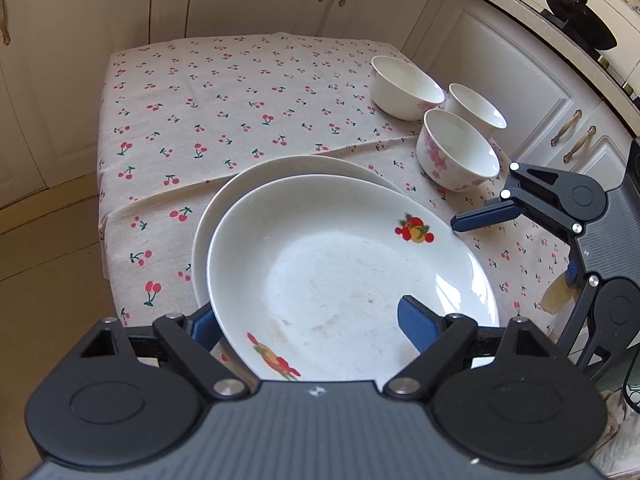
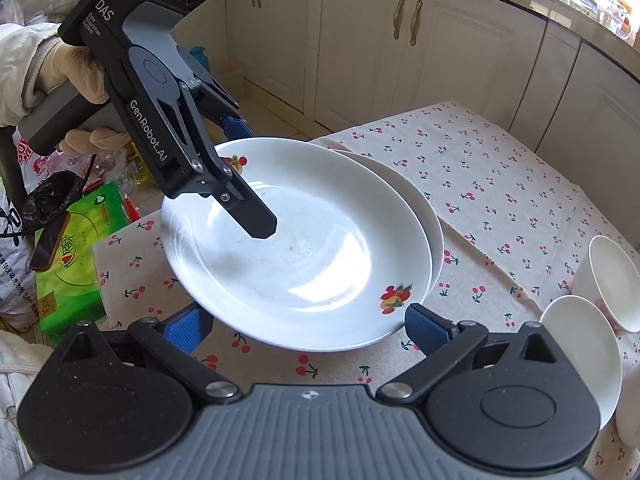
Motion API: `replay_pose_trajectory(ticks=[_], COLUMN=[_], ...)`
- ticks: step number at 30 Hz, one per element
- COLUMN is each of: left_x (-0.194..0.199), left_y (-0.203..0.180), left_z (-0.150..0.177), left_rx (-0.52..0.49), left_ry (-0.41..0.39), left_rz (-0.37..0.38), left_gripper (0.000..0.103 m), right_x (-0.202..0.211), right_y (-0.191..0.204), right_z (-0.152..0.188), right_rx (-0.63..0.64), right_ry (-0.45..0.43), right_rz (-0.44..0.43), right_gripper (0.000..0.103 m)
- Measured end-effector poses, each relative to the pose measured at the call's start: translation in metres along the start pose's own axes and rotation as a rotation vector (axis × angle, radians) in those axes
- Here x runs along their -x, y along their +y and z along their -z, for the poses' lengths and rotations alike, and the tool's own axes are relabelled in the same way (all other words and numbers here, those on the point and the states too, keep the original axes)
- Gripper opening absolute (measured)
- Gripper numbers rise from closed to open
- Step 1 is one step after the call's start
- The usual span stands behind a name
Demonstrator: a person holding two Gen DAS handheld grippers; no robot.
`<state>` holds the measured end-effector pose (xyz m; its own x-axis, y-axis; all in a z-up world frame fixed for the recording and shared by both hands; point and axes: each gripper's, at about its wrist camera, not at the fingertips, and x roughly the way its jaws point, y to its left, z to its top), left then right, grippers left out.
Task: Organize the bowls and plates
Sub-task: 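Lower both held plates onto the stained plate and open both grippers, then grasp a white bowl rim with left gripper while right gripper grasps another bowl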
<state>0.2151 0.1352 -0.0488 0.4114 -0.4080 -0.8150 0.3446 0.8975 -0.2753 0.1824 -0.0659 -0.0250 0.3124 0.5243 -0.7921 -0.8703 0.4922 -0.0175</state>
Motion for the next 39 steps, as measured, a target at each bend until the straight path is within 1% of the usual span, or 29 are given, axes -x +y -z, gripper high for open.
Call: replay_pose_trajectory(ticks=[12, 20, 24, 30, 34, 37, 39], left_x=[0.002, 0.005, 0.005, 0.006, 0.005, 0.007, 0.012], left_y=[-0.005, -0.011, -0.016, -0.022, -0.021, -0.025, -0.031], left_z=[0.000, 0.002, 0.003, 0.010, 0.018, 0.025, 0.028], left_rx=[-0.008, -0.015, -0.044, -0.064, -0.048, -0.055, -0.060], left_ry=[0.003, 0.006, 0.006, -0.017, -0.014, -0.040, -0.077], left_rz=[-0.031, -0.062, -0.094, -0.154, -0.190, -0.205, -0.206], left_gripper=[0.089, 0.089, 0.089, 0.089, 0.089, 0.089, 0.090], right_x=[0.011, 0.023, 0.032, 0.045, 0.052, 0.059, 0.063], right_y=[-0.008, -0.008, -0.006, 0.006, 0.016, 0.019, 0.019], right_z=[0.013, 0.028, 0.035, 0.051, 0.066, 0.075, 0.080], right_rx=[-0.073, -0.108, -0.128, -0.138, -0.140, -0.155, -0.170], right_ry=[-0.034, -0.065, -0.090, -0.130, -0.155, -0.179, -0.190], right_rz=[0.016, 0.054, 0.082, 0.191, 0.258, 0.303, 0.330], right_gripper=[0.103, 0.103, 0.103, 0.103, 0.103, 0.103, 0.103])
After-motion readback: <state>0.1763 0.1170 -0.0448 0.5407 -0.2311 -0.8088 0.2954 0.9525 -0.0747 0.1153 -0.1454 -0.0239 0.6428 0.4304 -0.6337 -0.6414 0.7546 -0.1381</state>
